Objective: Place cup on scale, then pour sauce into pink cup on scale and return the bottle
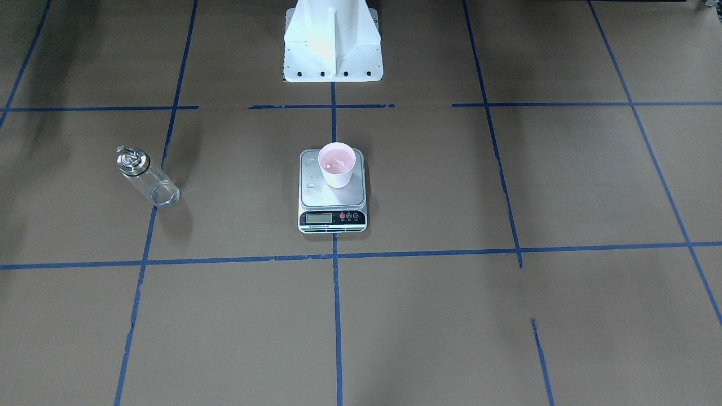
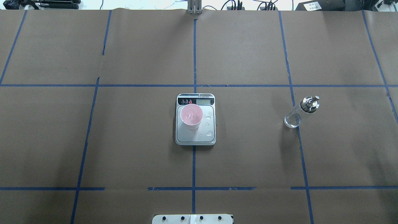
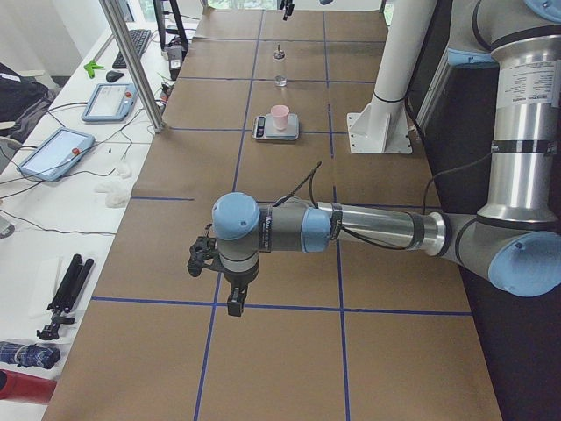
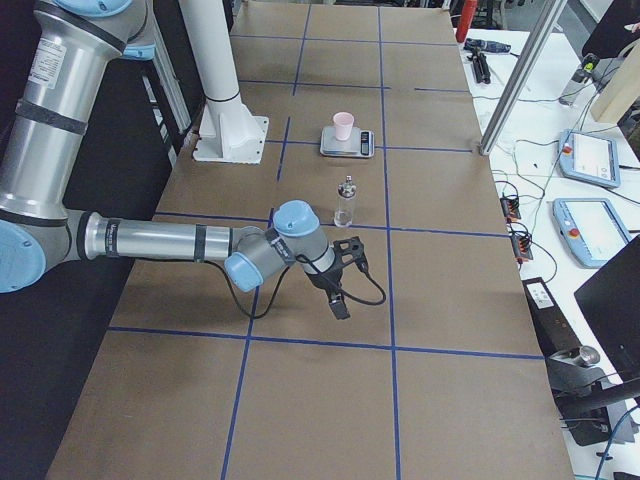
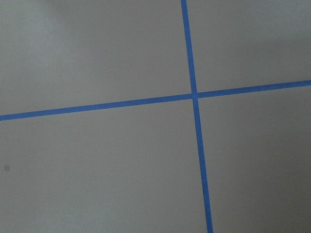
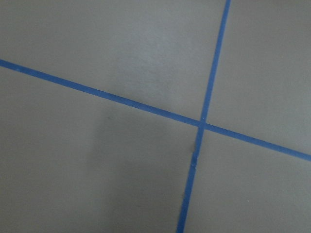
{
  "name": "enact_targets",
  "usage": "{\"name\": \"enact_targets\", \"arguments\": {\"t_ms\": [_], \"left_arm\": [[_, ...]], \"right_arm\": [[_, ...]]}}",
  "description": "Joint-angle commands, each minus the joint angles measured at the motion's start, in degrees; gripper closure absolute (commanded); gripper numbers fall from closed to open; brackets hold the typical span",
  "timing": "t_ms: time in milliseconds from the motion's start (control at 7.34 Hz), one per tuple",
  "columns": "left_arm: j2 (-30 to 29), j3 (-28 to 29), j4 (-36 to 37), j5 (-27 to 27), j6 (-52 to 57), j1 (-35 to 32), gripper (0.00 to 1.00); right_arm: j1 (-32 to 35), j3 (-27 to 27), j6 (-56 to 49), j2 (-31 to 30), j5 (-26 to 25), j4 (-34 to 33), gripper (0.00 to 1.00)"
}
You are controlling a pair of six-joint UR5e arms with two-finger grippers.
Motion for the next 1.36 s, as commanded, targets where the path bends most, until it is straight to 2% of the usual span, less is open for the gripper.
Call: {"name": "enact_targets", "arguments": {"t_ms": [0,136,409,681,817,953,1226], "left_arm": [[0.0,0.1,0.0,0.0,0.1,0.1,0.00],[0.0,0.1,0.0,0.0,0.0,0.0,0.00],[0.0,0.1,0.0,0.0,0.1,0.1,0.00],[0.0,0.2,-0.3,0.0,0.1,0.1,0.00],[0.0,0.1,-0.3,0.1,0.1,0.1,0.00],[0.0,0.1,-0.2,0.0,0.1,0.1,0.00],[0.0,0.1,-0.3,0.0,0.1,0.1,0.00]], "right_arm": [[6.4,-3.7,-0.1,6.9,12.9,-17.0,0.00],[13.4,-2.8,-1.0,11.0,19.5,-27.0,0.00],[11.1,-2.7,-2.5,16.1,17.8,-36.7,0.00],[14.5,-3.6,-14.1,20.1,16.2,-47.3,0.00],[15.3,-3.1,-15.5,20.8,11.8,-47.9,0.00],[15.3,-4.0,-16.7,21.0,9.9,-47.7,0.00],[16.3,-4.3,-24.6,16.8,10.4,-46.3,0.00]]}}
